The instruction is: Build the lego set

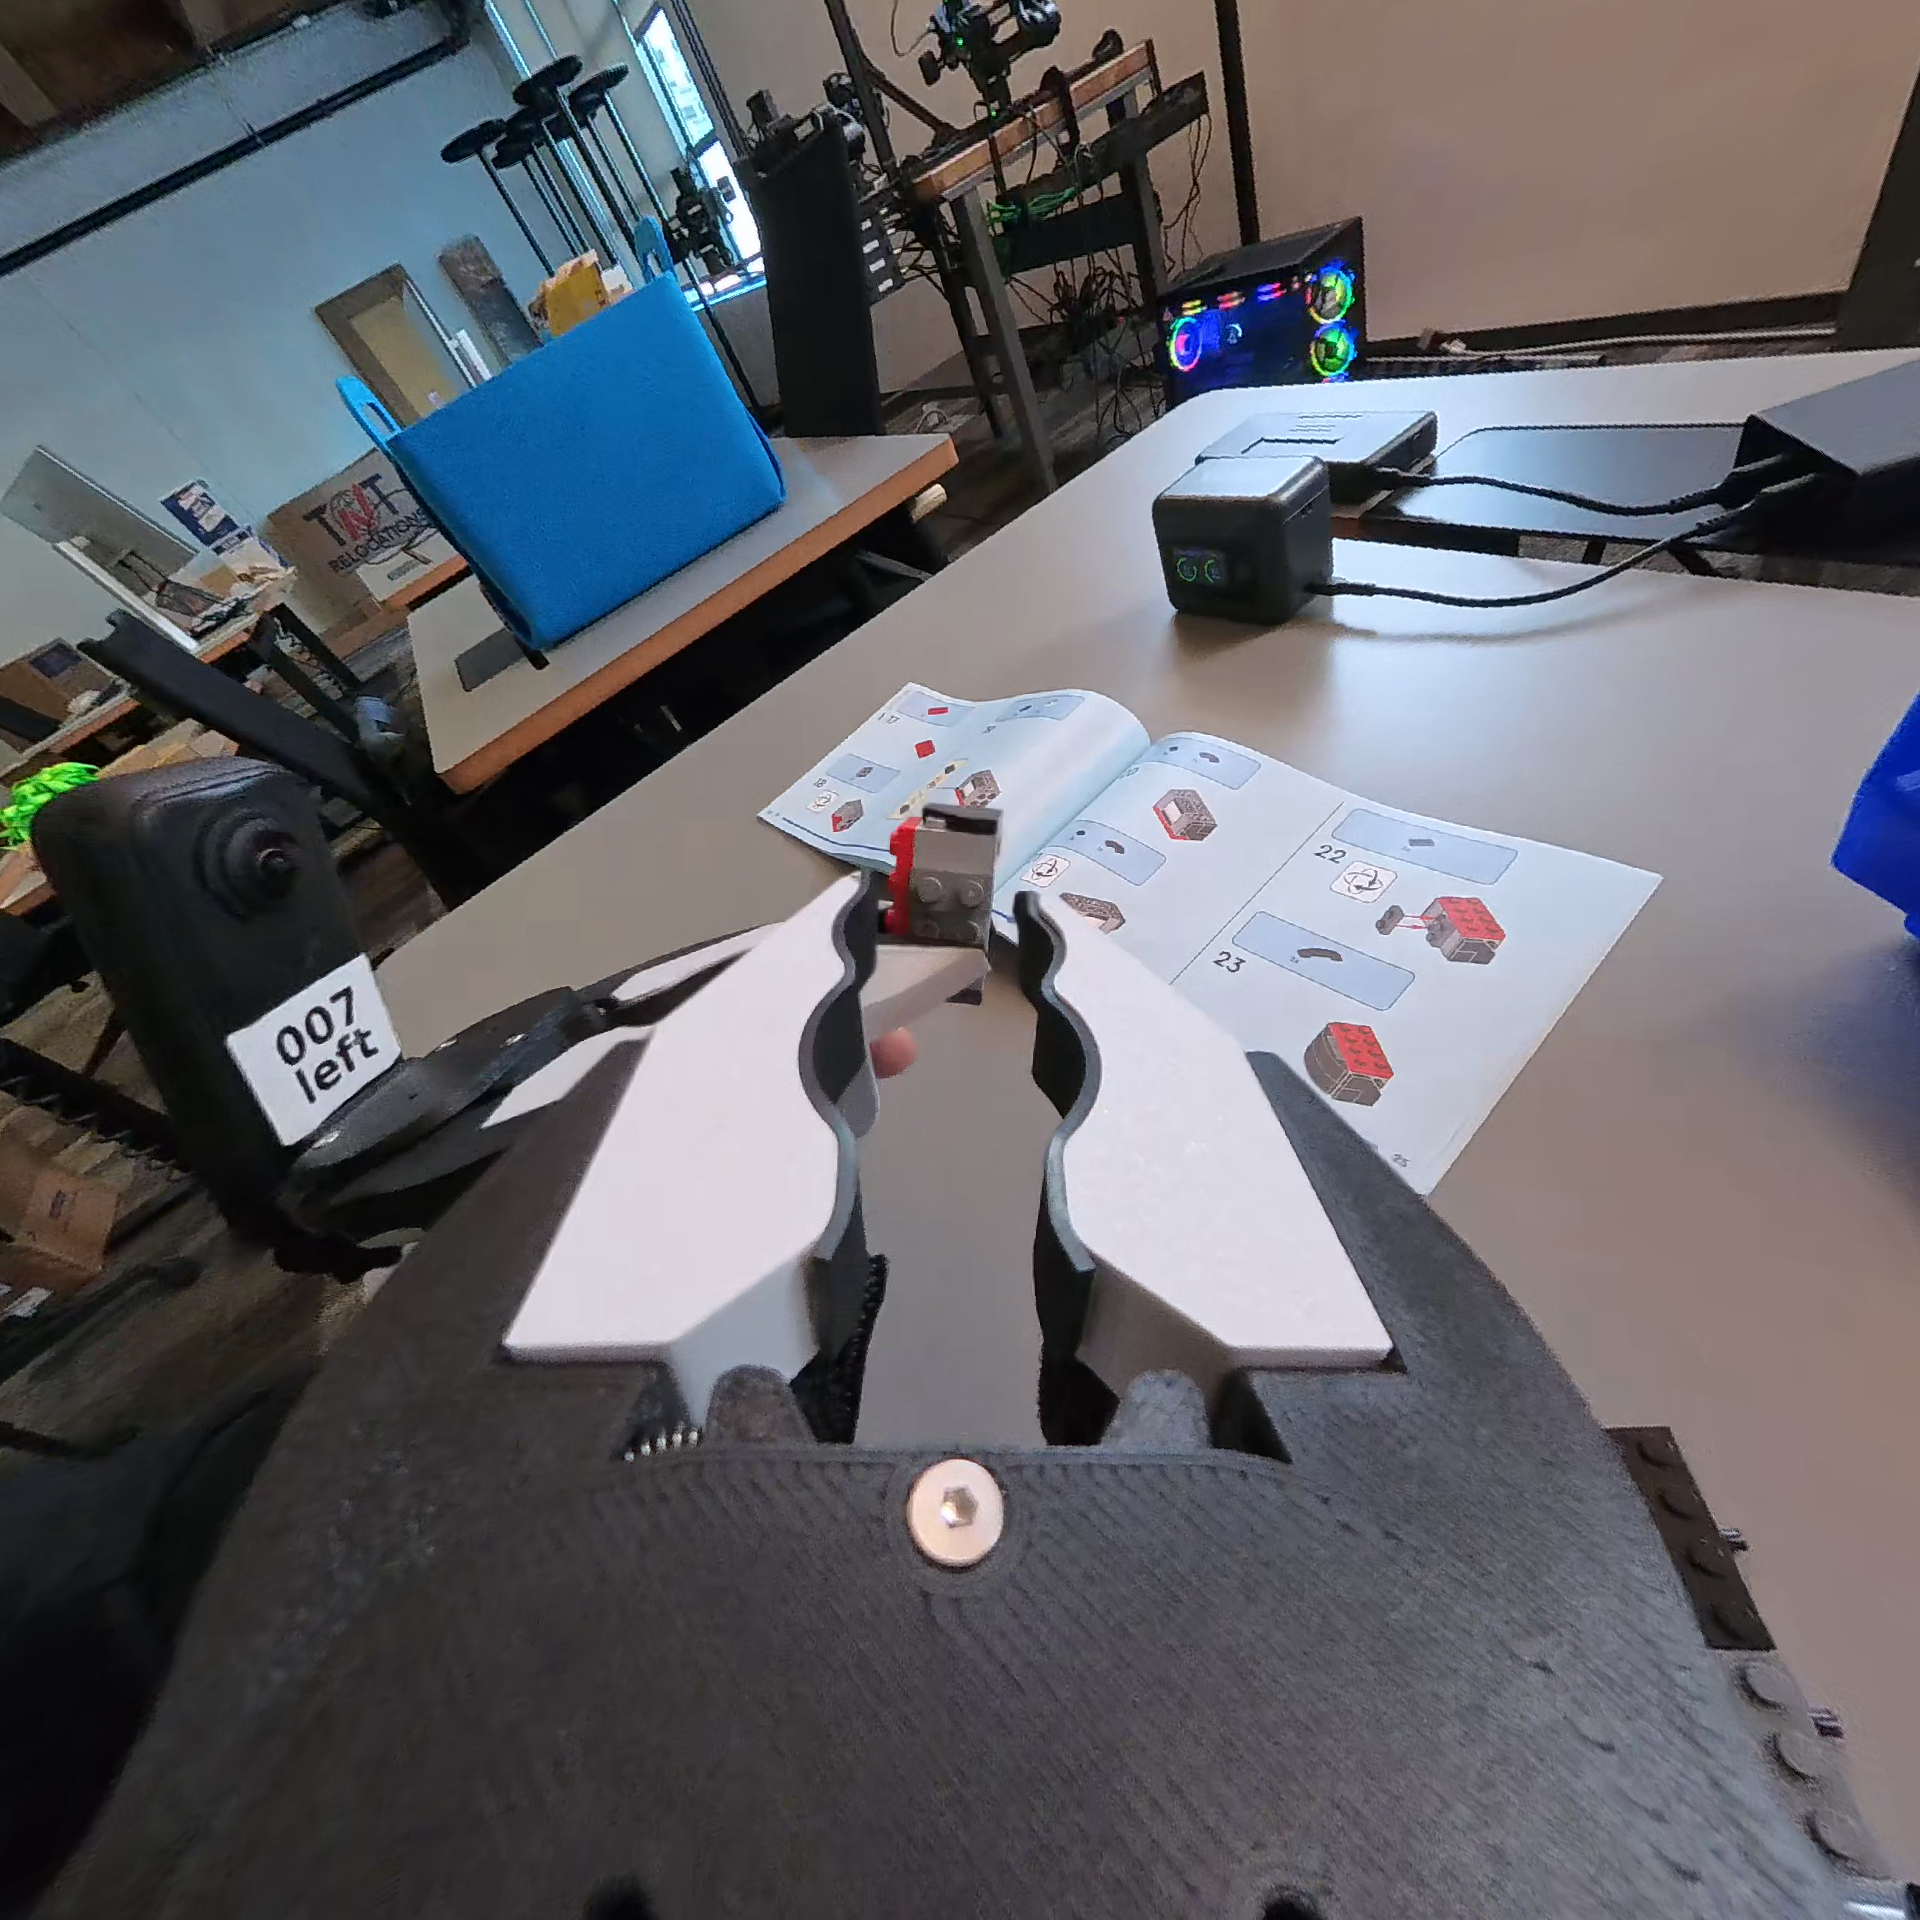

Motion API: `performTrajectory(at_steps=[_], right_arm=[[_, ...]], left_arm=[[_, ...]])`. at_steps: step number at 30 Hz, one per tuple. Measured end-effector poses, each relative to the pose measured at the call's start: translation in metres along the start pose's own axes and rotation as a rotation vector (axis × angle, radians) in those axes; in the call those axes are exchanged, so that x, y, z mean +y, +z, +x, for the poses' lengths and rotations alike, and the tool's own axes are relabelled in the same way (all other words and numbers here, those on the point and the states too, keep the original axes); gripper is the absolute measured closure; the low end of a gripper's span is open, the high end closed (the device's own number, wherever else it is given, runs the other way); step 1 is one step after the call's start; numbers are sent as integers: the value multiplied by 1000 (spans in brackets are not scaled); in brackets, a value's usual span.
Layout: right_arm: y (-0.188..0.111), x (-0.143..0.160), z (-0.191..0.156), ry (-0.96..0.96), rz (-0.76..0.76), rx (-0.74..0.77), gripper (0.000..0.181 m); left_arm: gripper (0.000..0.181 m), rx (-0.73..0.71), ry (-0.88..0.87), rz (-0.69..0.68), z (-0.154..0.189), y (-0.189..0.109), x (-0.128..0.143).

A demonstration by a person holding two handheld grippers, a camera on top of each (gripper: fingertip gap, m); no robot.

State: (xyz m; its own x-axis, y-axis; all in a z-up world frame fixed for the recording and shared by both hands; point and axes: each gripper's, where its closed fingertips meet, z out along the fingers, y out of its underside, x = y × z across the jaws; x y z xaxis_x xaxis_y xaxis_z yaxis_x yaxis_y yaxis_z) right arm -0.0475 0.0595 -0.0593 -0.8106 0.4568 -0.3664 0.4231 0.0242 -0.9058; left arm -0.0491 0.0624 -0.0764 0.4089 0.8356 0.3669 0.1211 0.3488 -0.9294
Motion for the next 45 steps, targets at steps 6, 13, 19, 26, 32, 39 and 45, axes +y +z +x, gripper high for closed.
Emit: performTrajectory(at_steps=[6, 13, 19, 26, 32, 39, 45], right_arm=[[0, 1, 0, -13, -14, -8, 161], [0, 1, -1, -26, -18, -20, 166], [1, 0, -3, 24, 19, -62, 167], [2, 0, -1, 1, 30, -25, 166], [2, 2, 0, -29, 26, 22, 166], [2, 4, -1, -56, 19, 40, 166], [3, 6, 0, -56, 10, 55, 166]], left_arm=[[165, 7, 33, -3, 4, 0, 0], [165, 10, 31, -7, 3, -1, 1], [165, 37, -56, 4, 2, -2, -1], [165, 15, -82, 7, 2, -2, 0], [165, -11, -180, 22, 2, -2, 3], [165, 33, -310, 39, 4, -2, 2], [165, 64, -393, 41, 5, -1, 3]])
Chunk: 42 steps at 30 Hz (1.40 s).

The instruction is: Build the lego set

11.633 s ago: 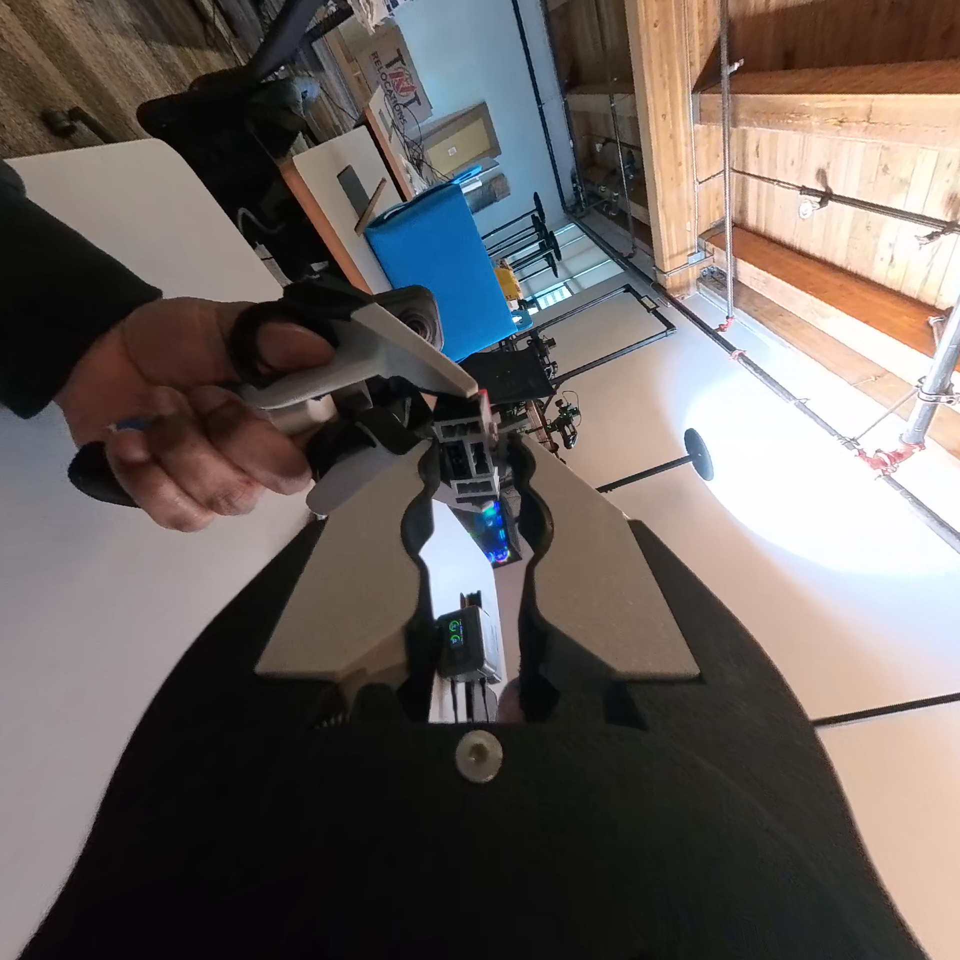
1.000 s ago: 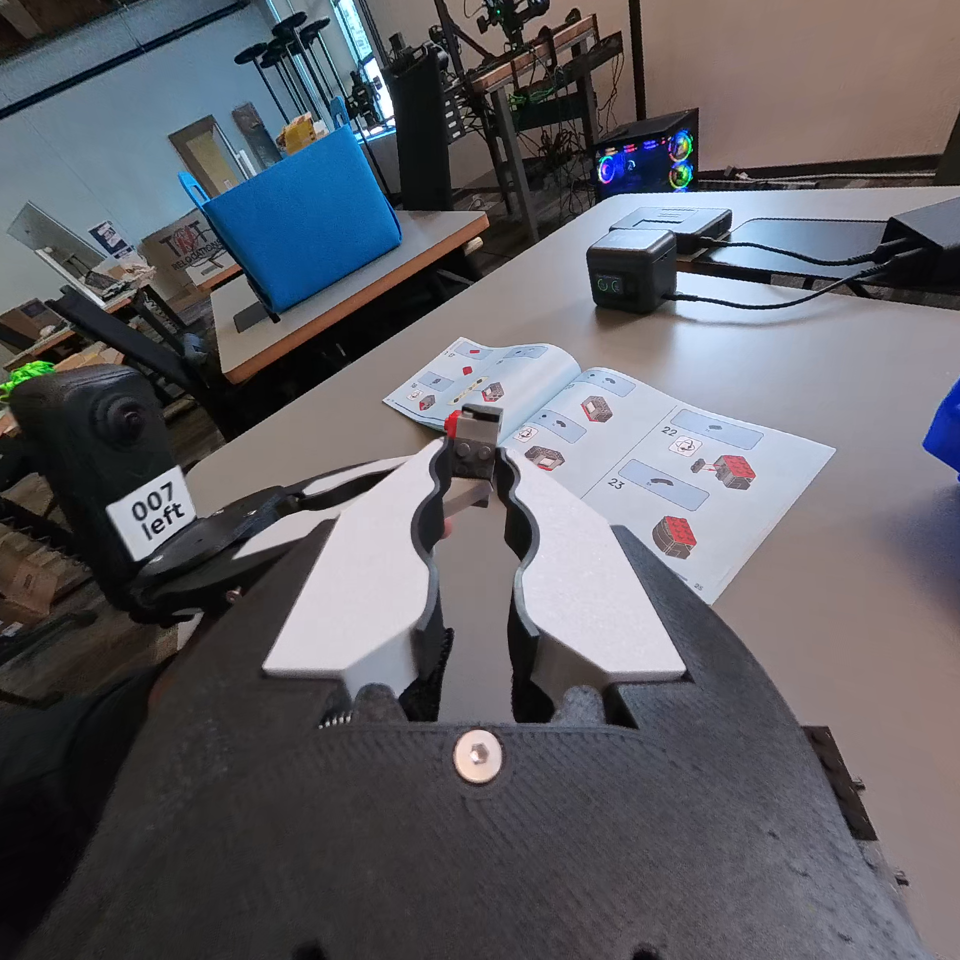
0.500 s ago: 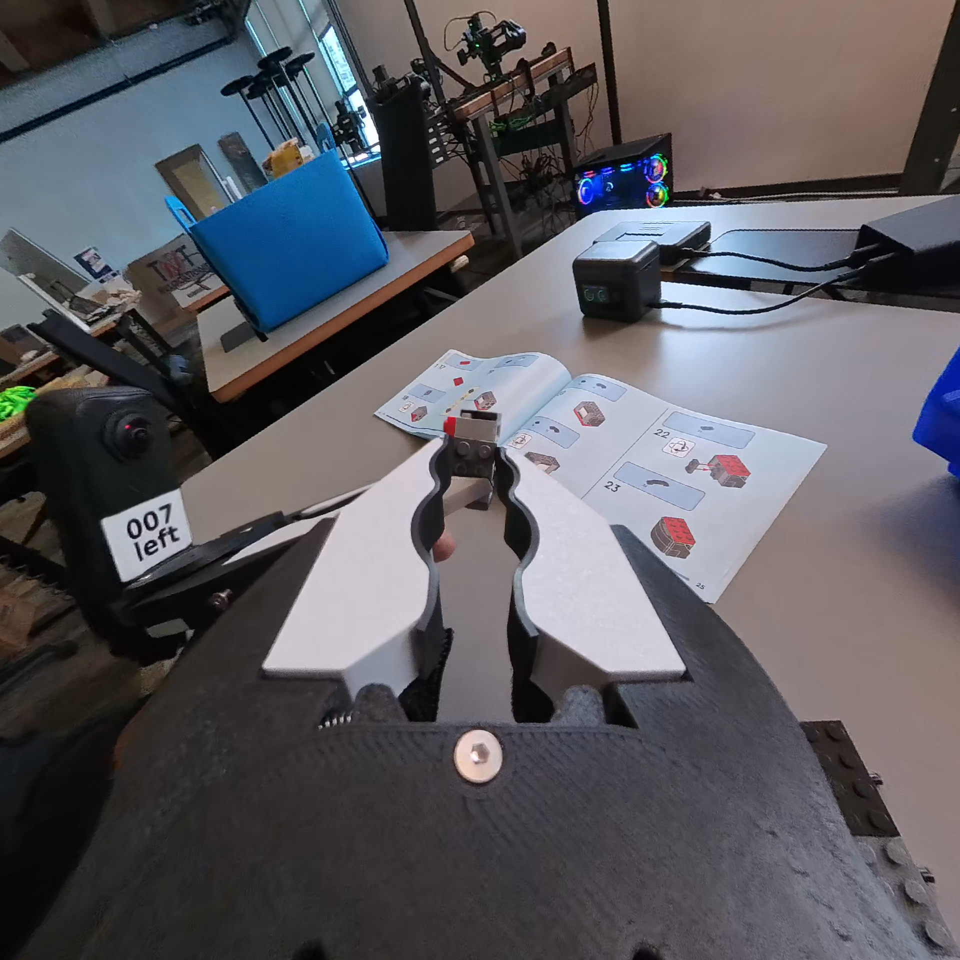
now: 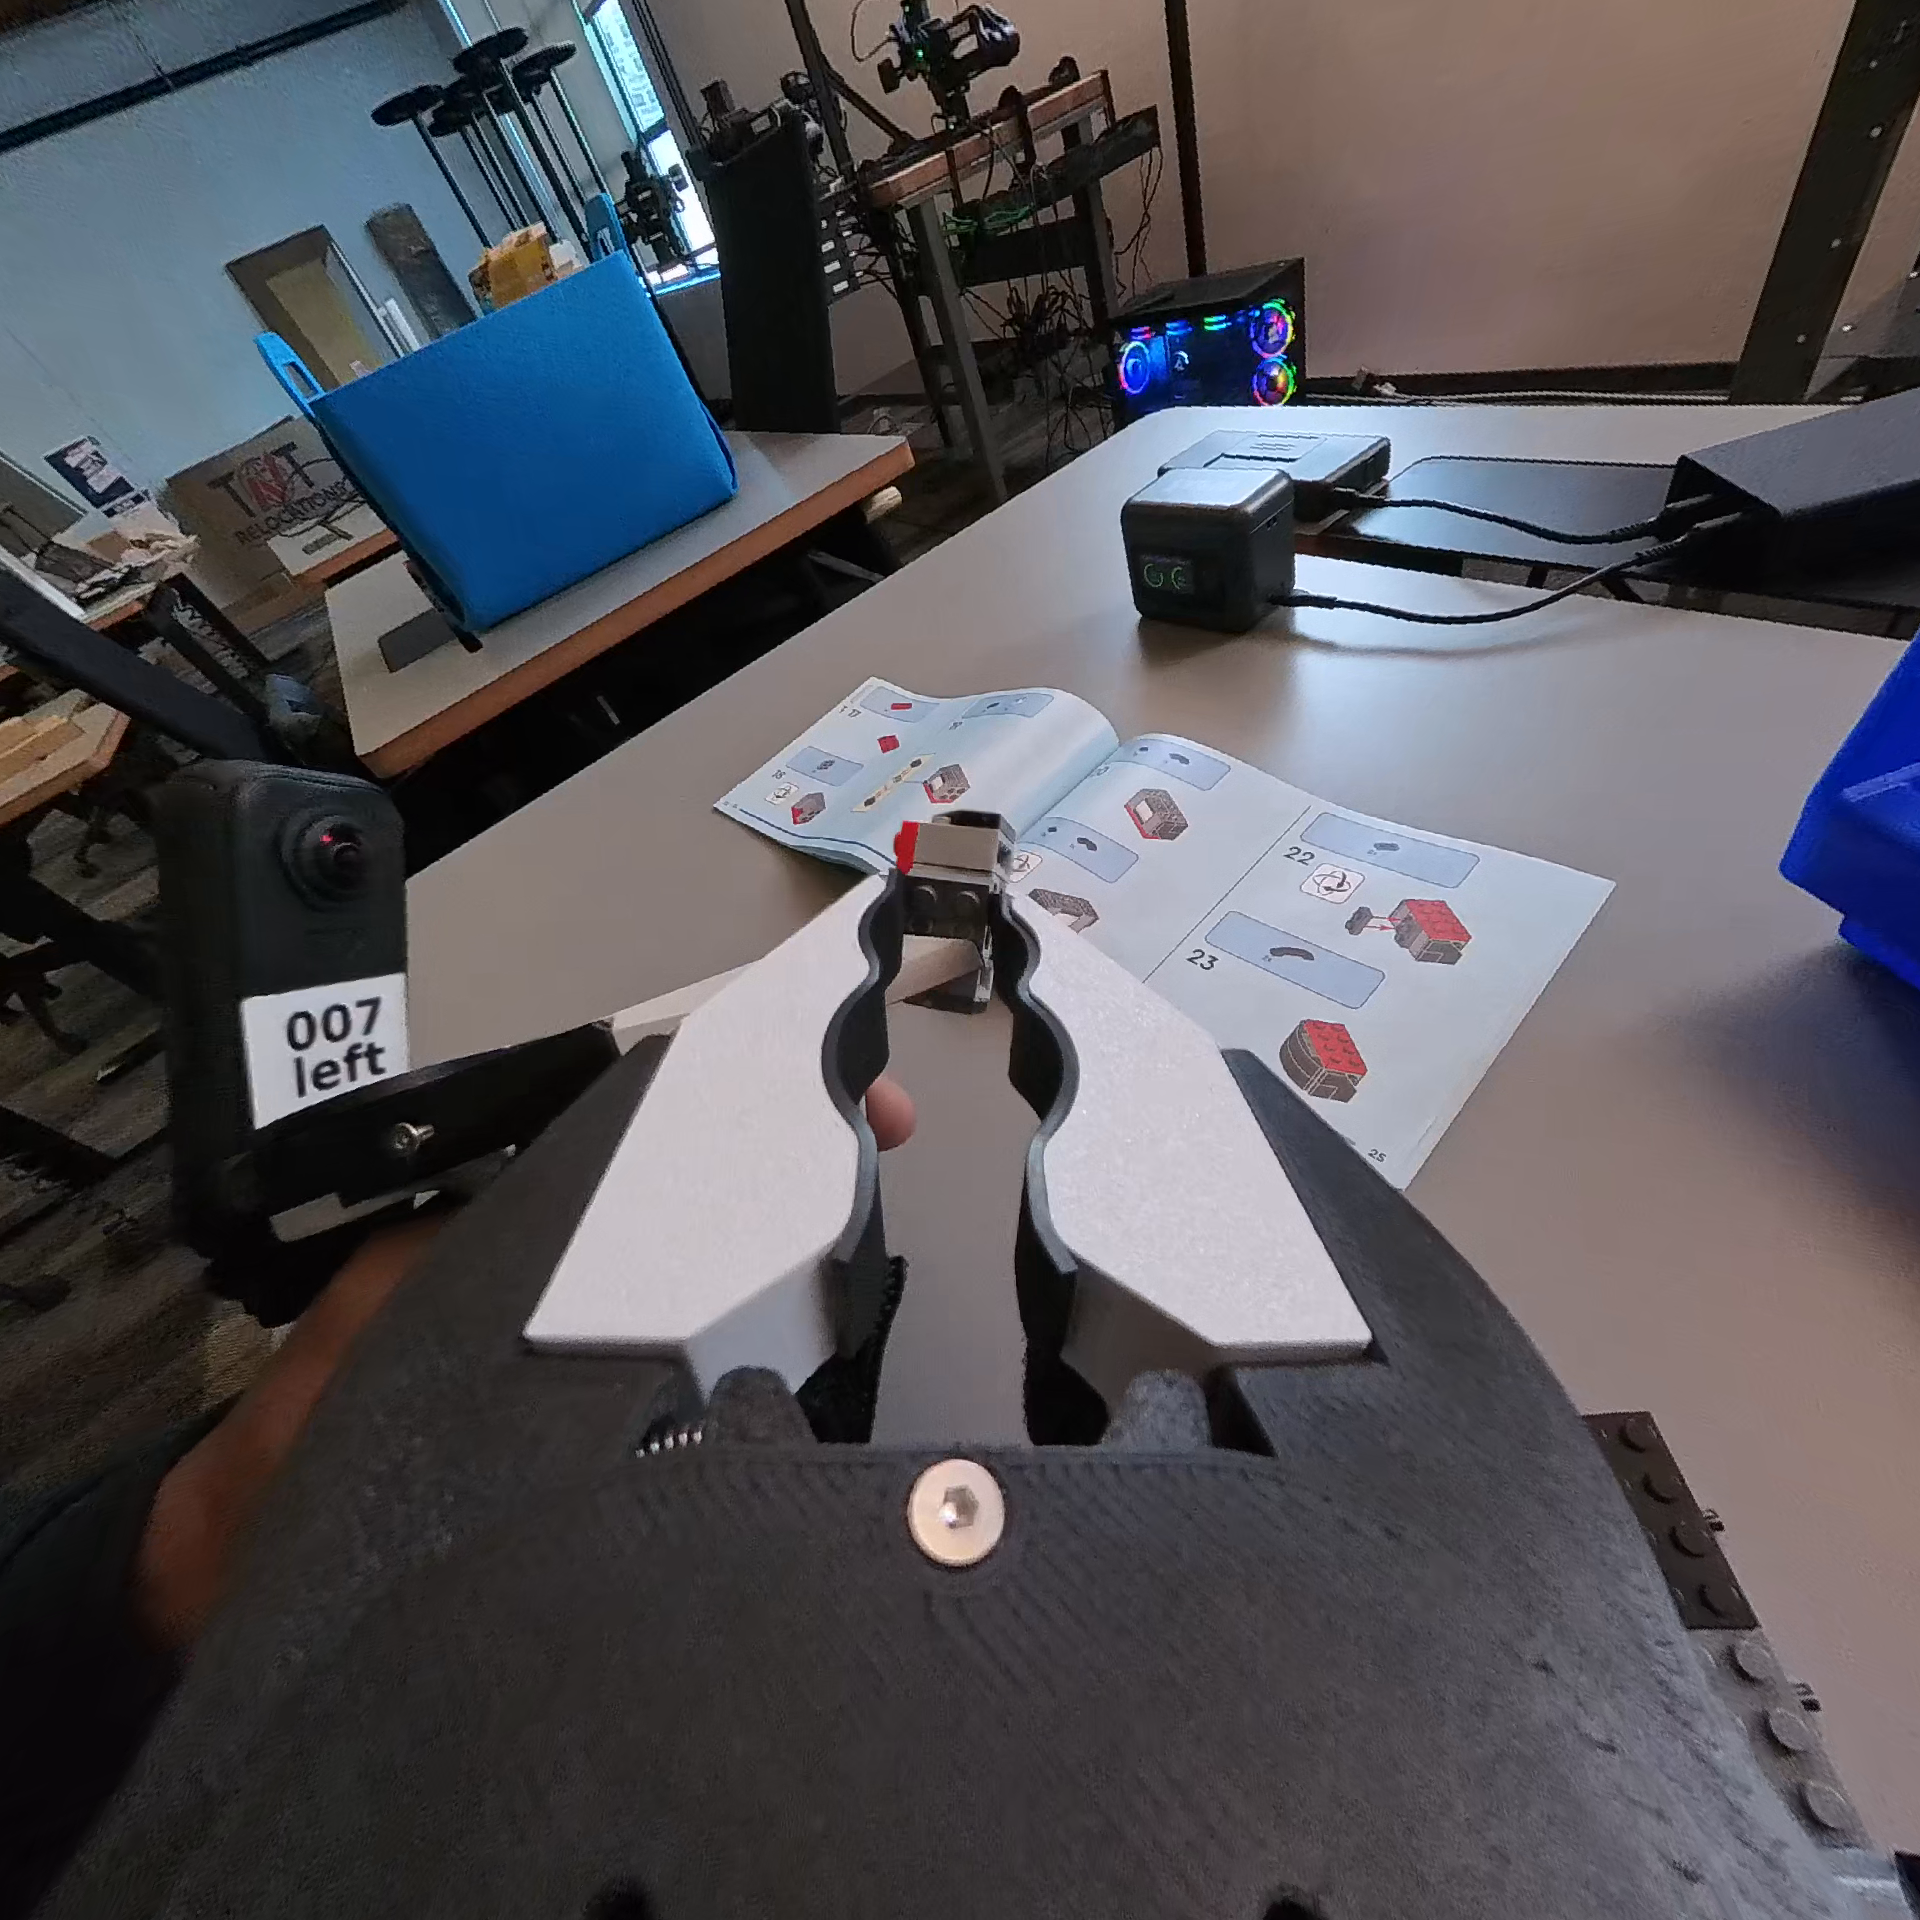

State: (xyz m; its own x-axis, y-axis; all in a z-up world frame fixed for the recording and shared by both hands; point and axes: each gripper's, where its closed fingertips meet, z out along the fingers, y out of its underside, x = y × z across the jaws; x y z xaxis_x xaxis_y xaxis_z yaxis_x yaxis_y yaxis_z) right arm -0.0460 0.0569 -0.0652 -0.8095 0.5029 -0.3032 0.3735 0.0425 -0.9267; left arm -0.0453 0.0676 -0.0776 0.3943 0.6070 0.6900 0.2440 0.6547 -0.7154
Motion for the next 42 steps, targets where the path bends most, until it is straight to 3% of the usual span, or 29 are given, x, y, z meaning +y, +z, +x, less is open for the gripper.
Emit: performTrajectory(at_steps=[33, 37, 42], right_arm=[[2, 8, 11, 53, -48, 32, 159], [0, 1, 12, 119, -28, -34, 154], [-5, 0, 5, 345, -86, -289, 145]], left_arm=[[166, 93, -464, -28, -7, 1, 13], [165, 116, -496, -34, -5, 0, 10], [165, 193, -522, -61, 5, -3, 4]])
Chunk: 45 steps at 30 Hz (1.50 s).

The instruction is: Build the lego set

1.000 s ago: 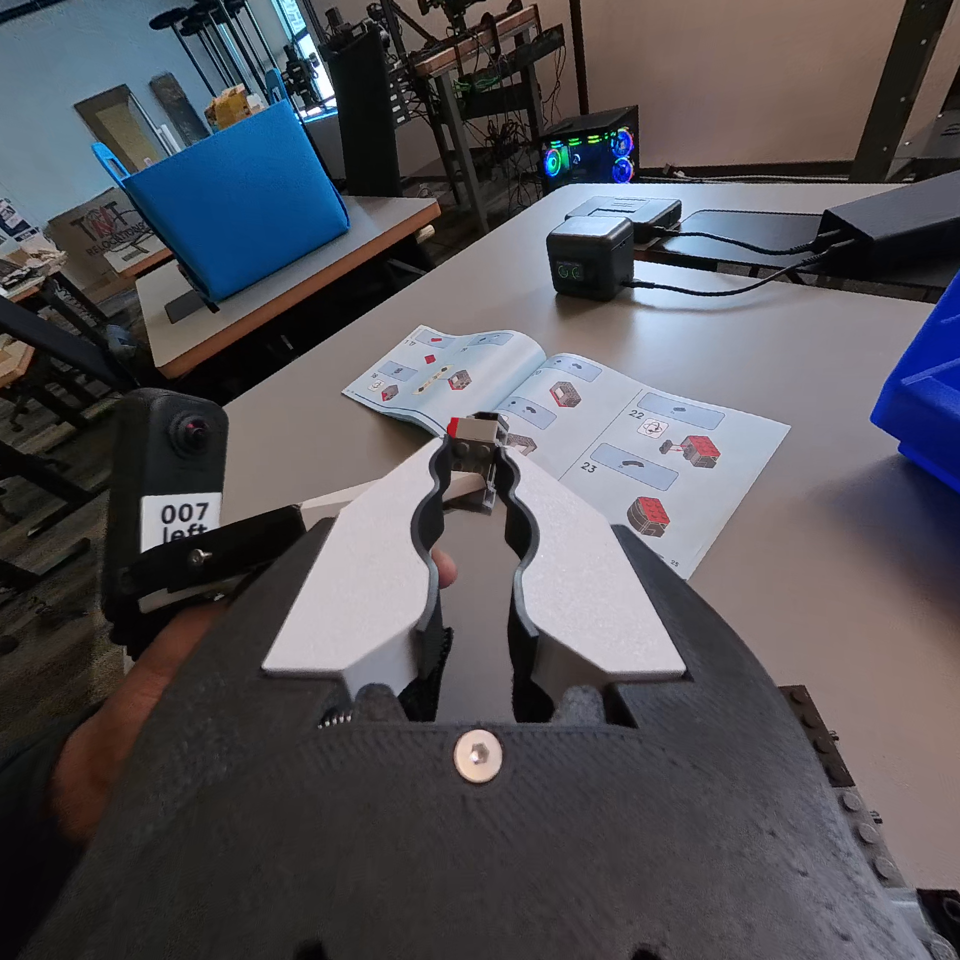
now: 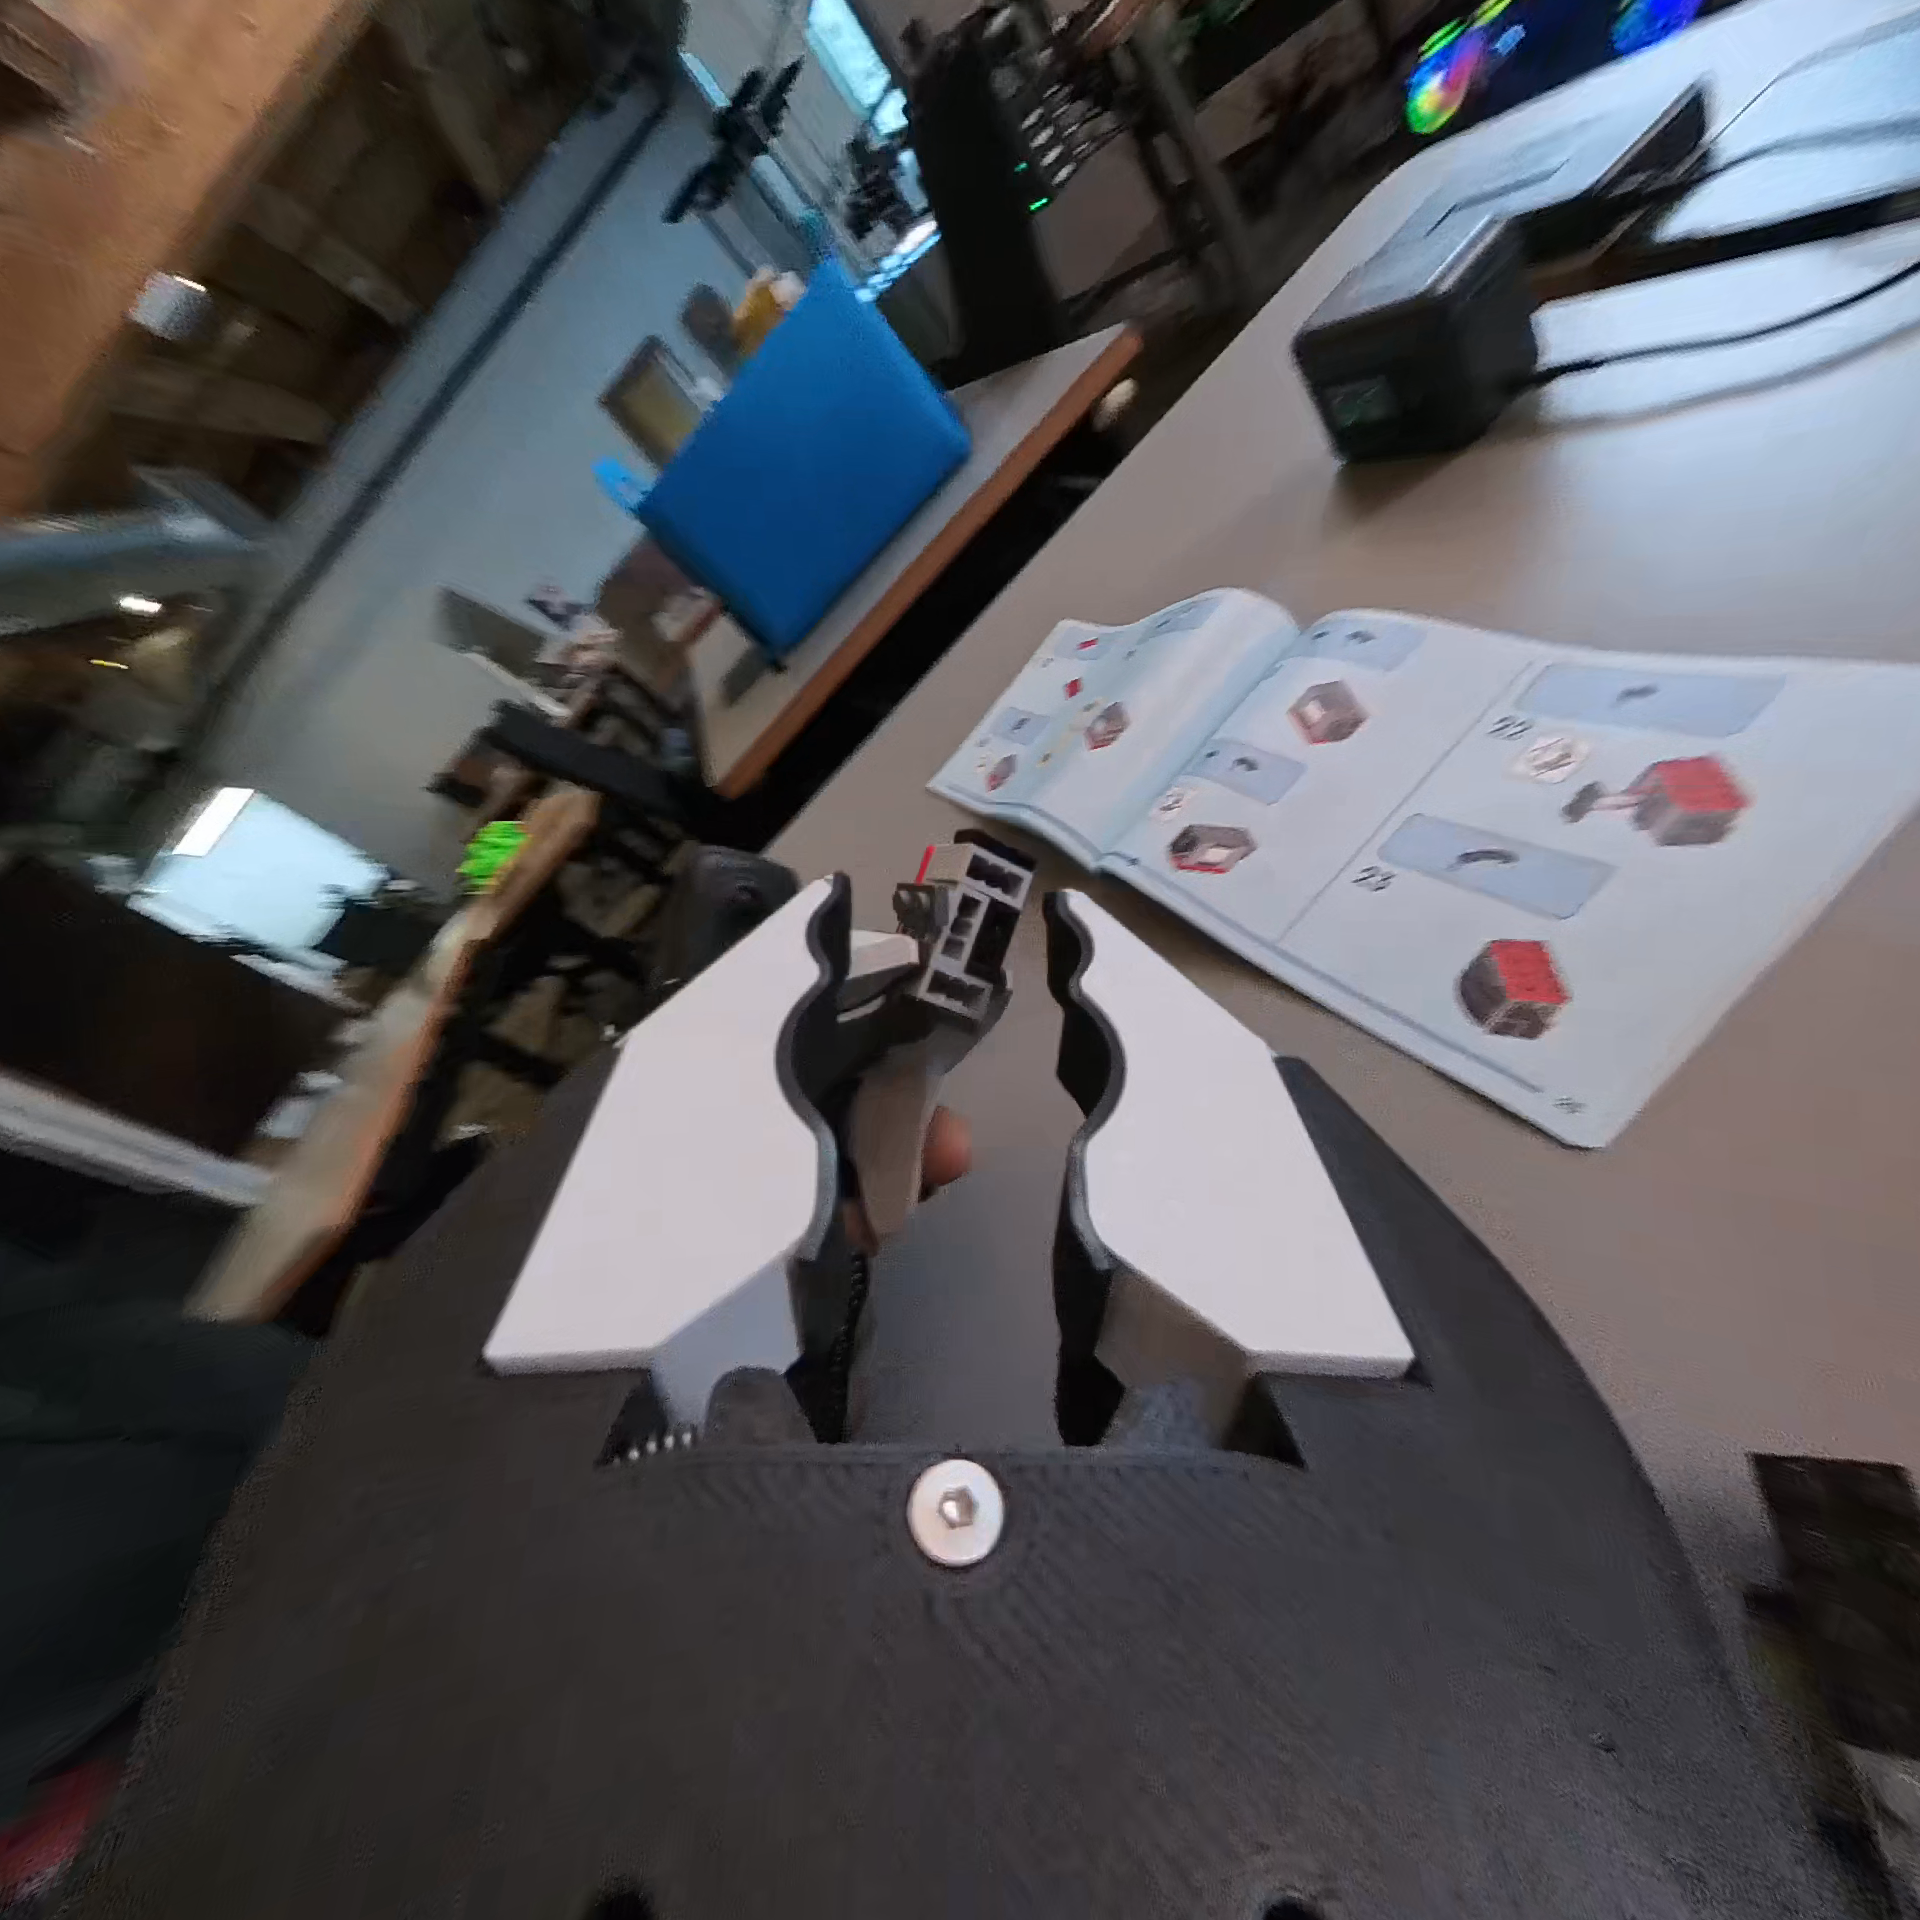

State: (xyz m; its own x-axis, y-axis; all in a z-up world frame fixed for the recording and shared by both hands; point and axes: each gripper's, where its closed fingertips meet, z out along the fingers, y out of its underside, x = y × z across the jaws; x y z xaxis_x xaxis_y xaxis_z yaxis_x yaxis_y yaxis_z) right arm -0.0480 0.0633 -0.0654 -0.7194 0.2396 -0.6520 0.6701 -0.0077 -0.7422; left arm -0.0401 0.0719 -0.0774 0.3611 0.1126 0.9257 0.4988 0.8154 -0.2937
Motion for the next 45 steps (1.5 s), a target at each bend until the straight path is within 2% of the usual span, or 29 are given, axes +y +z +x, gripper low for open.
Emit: performTrajectory(at_steps=[4, 8, 26, 45], right_arm=[[-3, 2, -4, 112, -43, -130, 144], [-4, 3, -7, 145, -49, -180, 144], [0, 9, -7, 215, -57, -205, 153], [-2, 6, -7, 239, -48, -213, 159]], left_arm=[[165, 62, -11, -50, 10, 0, 2], [165, 77, -4, -93, 13, 0, 6], [165, 37, 101, -163, 13, 2, 16], [165, 13, 116, -188, 12, 0, 18]])
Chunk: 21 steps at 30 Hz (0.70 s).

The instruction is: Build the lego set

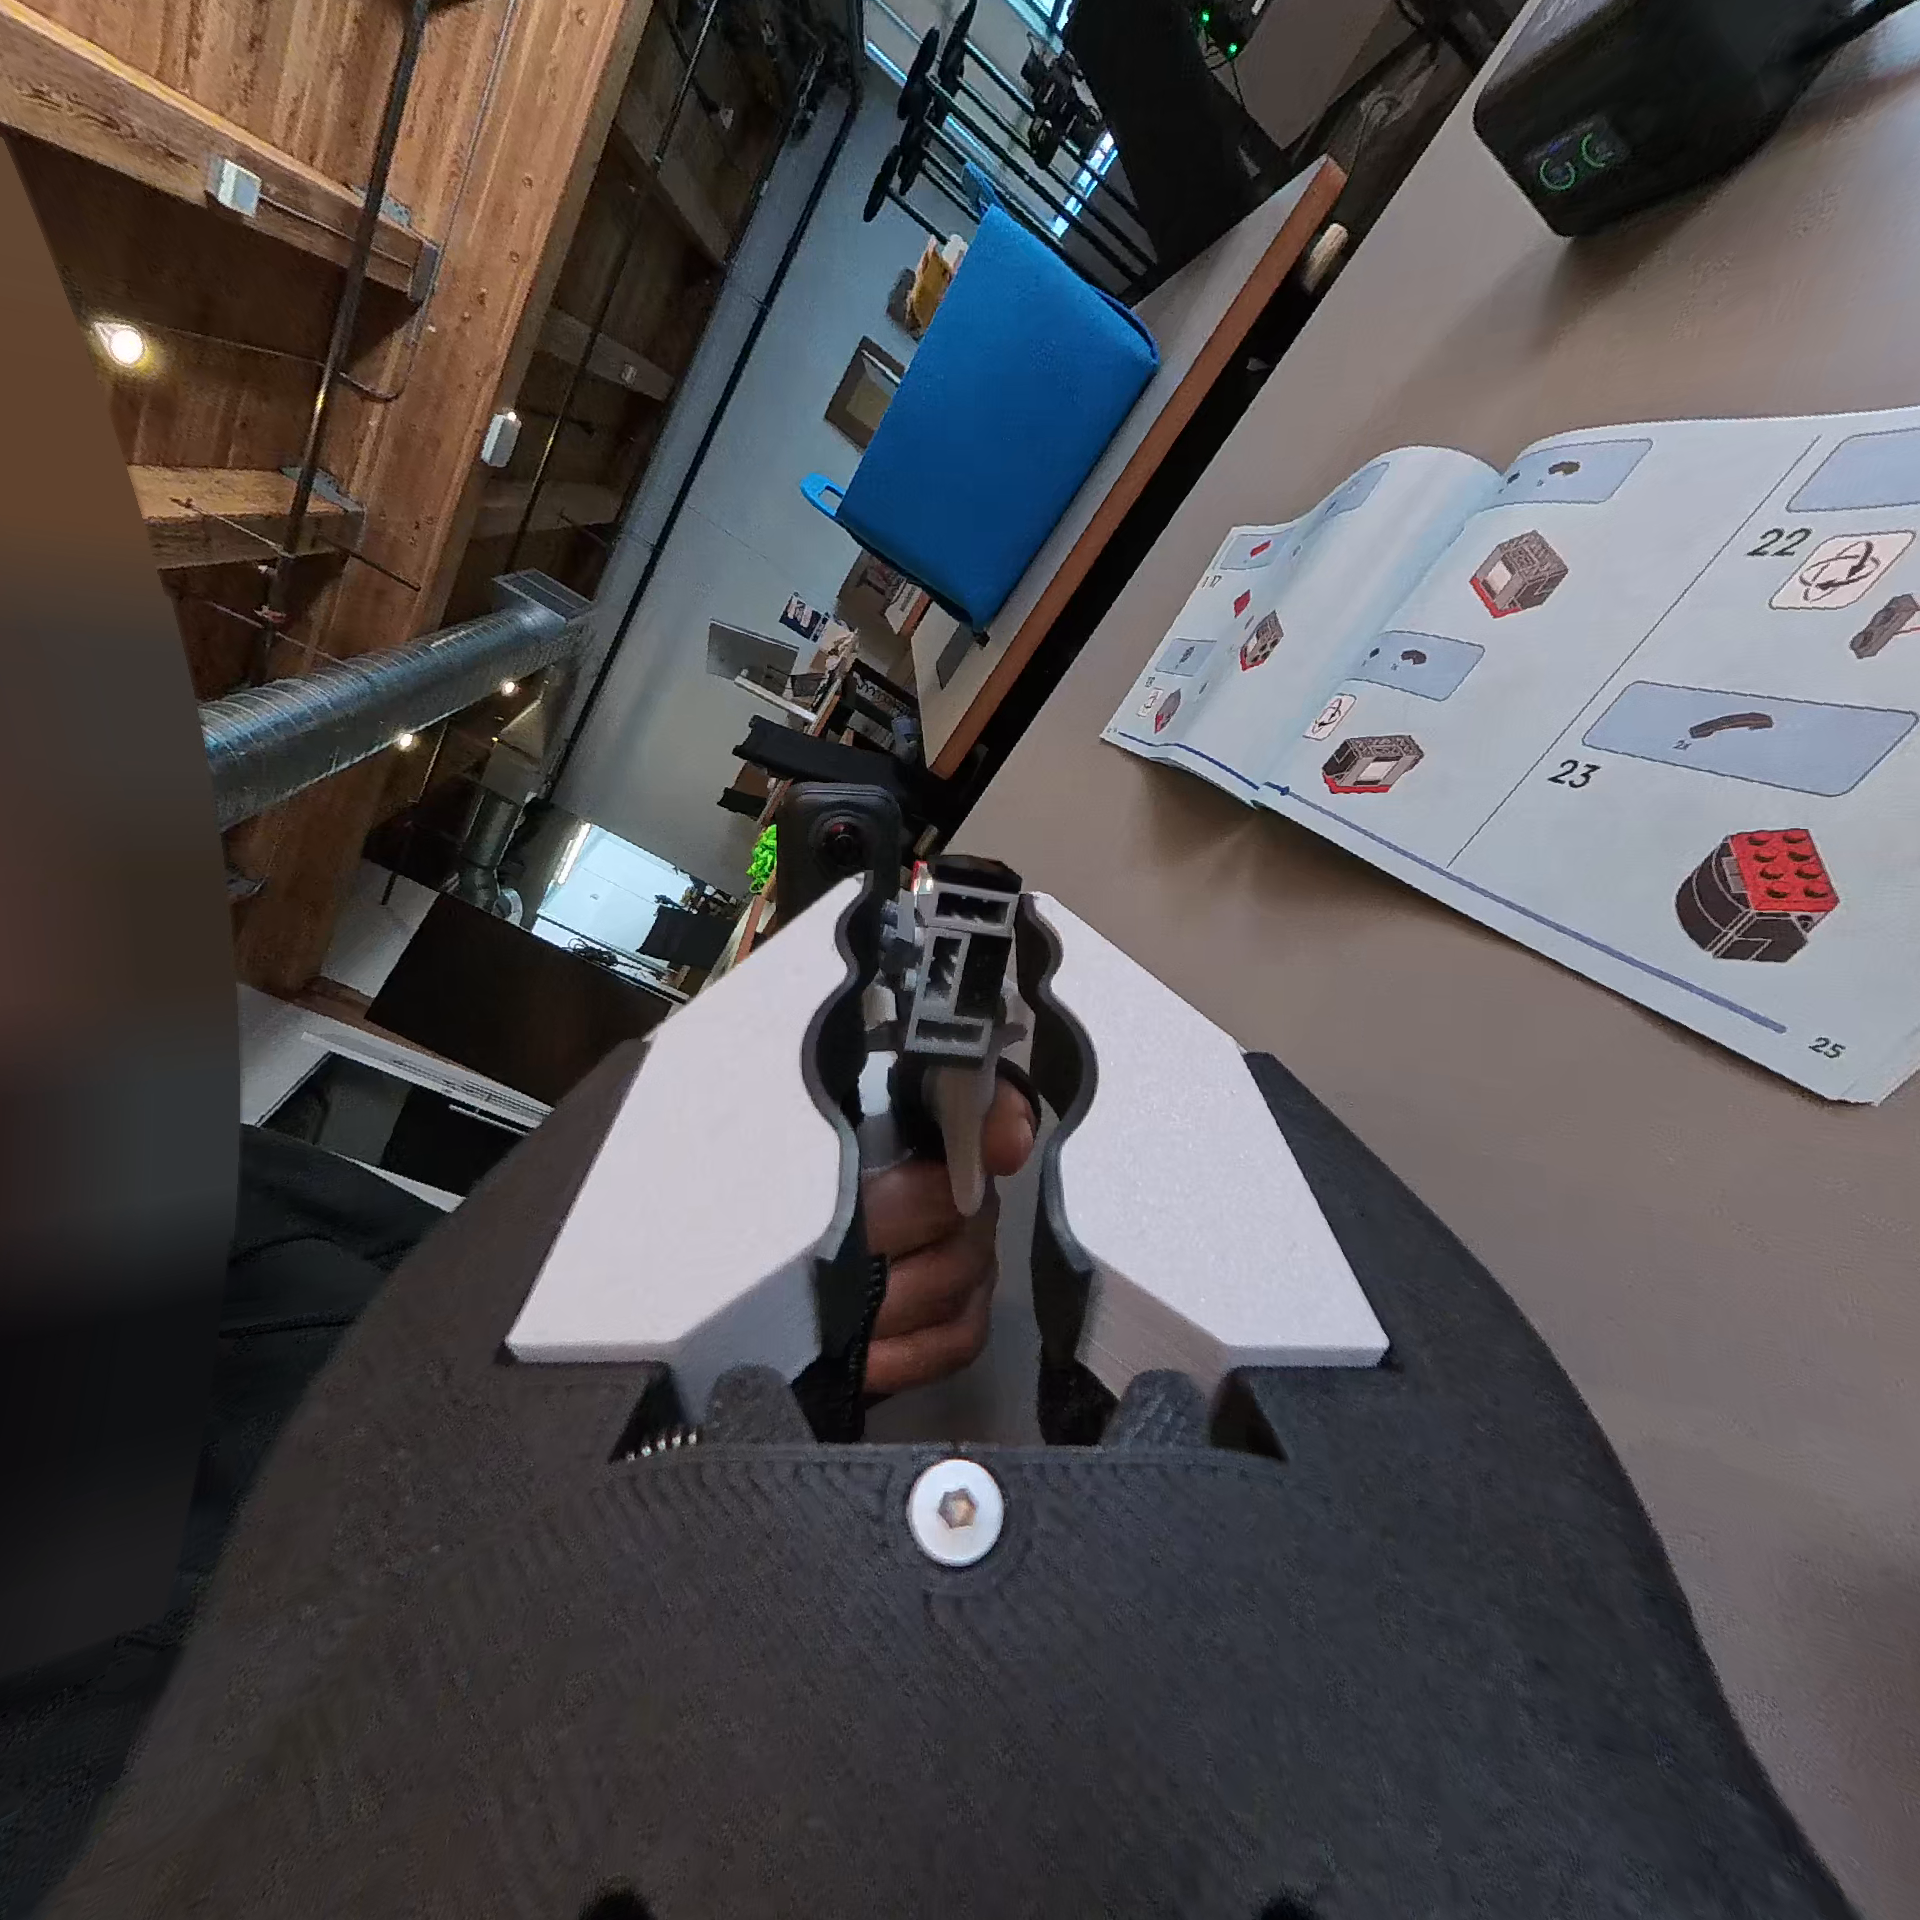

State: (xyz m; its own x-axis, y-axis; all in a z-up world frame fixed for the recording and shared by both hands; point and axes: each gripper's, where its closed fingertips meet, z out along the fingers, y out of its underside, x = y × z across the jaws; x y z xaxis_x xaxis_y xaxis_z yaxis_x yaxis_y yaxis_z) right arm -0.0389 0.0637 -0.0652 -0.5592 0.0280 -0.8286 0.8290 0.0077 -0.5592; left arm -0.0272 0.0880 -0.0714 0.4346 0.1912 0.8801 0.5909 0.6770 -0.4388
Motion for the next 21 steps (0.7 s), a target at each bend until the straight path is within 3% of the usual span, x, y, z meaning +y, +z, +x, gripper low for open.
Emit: performTrajectory(at_steps=[21], right_arm=[[2, 9, 4, -3, -68, -16, 155]], left_arm=[[165, -3, -130, -120, -3, -7, 11]])
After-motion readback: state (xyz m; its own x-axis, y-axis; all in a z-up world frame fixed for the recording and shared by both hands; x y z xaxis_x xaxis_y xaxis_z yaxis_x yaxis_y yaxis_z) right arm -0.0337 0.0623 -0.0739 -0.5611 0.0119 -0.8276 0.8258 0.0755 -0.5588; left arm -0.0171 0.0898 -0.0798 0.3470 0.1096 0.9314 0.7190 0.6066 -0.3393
